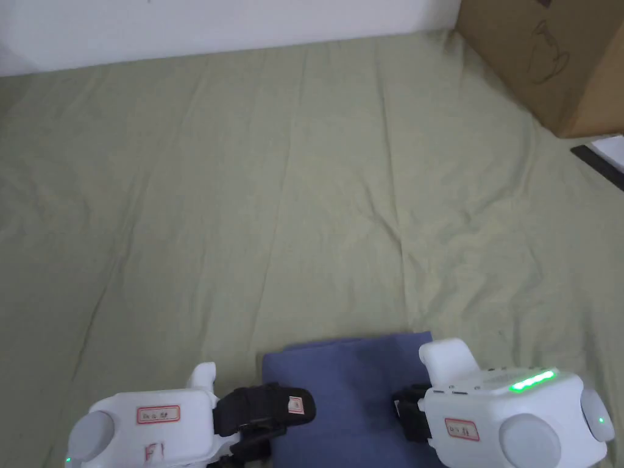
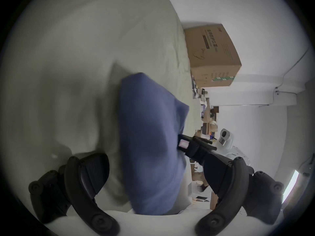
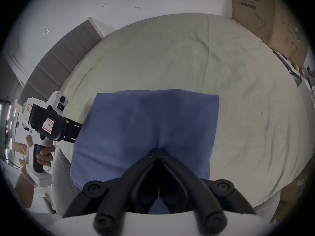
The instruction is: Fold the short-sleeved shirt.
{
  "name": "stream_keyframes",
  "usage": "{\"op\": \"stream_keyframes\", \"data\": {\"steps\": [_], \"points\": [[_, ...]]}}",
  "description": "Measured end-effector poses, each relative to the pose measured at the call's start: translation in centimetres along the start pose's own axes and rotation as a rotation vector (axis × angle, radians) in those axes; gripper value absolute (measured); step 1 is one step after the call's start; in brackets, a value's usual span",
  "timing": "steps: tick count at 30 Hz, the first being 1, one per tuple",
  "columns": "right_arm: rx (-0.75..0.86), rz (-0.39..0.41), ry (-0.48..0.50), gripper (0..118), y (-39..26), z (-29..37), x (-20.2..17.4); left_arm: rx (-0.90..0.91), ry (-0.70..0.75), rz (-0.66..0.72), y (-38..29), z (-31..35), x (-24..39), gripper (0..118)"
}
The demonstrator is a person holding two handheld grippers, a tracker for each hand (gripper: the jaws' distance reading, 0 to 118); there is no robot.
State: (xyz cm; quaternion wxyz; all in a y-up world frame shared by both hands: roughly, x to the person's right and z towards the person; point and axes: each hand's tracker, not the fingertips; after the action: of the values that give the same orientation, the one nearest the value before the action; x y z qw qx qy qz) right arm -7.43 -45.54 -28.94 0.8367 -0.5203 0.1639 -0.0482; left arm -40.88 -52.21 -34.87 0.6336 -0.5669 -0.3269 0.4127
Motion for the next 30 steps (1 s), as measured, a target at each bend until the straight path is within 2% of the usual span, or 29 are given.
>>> {"op": "stream_keyframes", "data": {"steps": [3, 5, 6, 7, 9, 10, 11, 13, 14, 16, 22, 26, 30], "points": [[0.000, -0.012, 0.000, 0, 0.0, -0.1, 0.0, -0.019, -0.111, 0.024, 1.3, -2.1, 0.3, 112], [-0.002, -0.010, -0.008, 0, 0.0, -0.1, -0.1, -0.078, -0.098, 0.030, 1.6, -3.9, 0.6, 110], [-0.002, -0.008, -0.014, 0, 0.0, -0.1, -0.2, -0.102, -0.062, -0.002, 1.6, -4.4, 0.8, 105], [-0.003, -0.005, -0.020, 0, 0.1, -0.1, -0.3, -0.094, -0.017, -0.040, 1.6, -4.4, 1.0, 93], [0.012, -0.004, -0.030, 0, 0.1, 0.3, -0.4, -0.096, 0.102, -0.061, 1.9, -4.2, 0.3, 28], [0.027, -0.005, -0.017, 0, 0.1, 0.6, -0.5, -0.108, 0.048, 0.009, 1.9, -4.2, -0.3, 25], [0.039, -0.002, -0.027, 0, 0.3, 1.0, -0.8, -0.110, -0.023, 0.029, 2.1, -3.8, -0.9, 24], [0.122, 0.053, -0.112, 0, 0.6, 2.1, -1.7, -0.082, 0.029, 0.010, 1.9, -2.4, -0.4, 23], [0.156, 0.056, -0.122, 0, 0.7, 2.8, -2.1, -0.086, 0.060, 0.008, 2.2, -1.9, -0.3, 23], [0.249, 0.033, -0.083, 0, 1.3, 4.4, -2.8, -0.074, 0.085, -0.041, 2.5, 0.4, 0.3, 23], [0.496, 0.039, -0.135, 0, 2.8, 8.4, -5.4, 0.001, 0.318, -0.153, 4.4, 11.5, -0.2, 23], [0.517, 0.033, -0.130, 0, 3.5, 9.0, -6.6, 0.012, 0.585, -0.131, 6.6, 19.6, -2.1, 23], [0.495, 0.040, -0.119, 0, 3.4, 8.7, -7.1, 0.025, 0.741, -0.103, 7.9, 26.1, -3.6, 23]]}}
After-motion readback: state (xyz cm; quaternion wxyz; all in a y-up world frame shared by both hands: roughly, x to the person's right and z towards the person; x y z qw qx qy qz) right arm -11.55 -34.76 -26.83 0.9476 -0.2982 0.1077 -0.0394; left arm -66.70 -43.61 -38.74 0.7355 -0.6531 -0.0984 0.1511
